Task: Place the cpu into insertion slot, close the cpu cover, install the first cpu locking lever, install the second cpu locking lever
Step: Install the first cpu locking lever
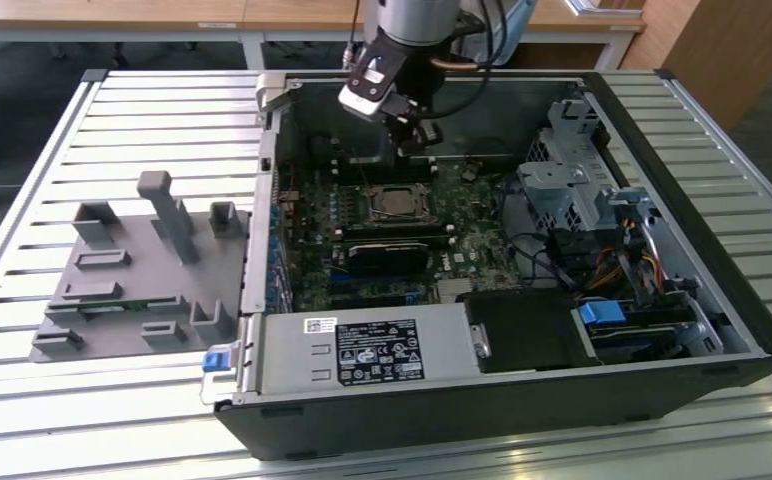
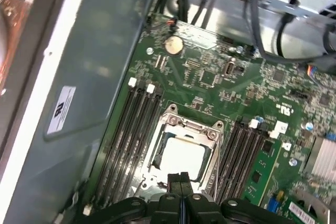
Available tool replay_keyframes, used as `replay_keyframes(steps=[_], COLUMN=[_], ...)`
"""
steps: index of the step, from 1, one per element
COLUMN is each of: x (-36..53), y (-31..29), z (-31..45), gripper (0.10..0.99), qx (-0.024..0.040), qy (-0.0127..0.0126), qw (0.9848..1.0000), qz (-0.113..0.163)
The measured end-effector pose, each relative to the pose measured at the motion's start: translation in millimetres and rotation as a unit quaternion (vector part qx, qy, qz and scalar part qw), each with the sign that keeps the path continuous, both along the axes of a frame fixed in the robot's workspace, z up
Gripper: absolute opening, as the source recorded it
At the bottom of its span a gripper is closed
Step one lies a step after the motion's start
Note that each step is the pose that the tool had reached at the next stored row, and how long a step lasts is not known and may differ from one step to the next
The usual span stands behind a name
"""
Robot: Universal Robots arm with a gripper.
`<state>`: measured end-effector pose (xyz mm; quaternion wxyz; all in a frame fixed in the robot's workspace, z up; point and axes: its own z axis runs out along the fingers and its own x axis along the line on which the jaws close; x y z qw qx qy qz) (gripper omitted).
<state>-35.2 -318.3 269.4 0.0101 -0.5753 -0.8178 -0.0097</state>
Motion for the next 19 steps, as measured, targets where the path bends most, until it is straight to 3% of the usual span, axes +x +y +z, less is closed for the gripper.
replay_keyframes(steps=[4, 13, 19], x=[0.0, -0.2, -0.3], y=[0.0, 0.2, 0.2], z=[0.0, -0.6, -0.8], gripper=[0.106, 0.106, 0.106], qx=[-0.0008, -0.0008, -0.0006], qy=[0.0000, 0.0001, 0.0001], qw=[0.9995, 0.9966, 0.9918], qz=[0.031, 0.082, 0.128])
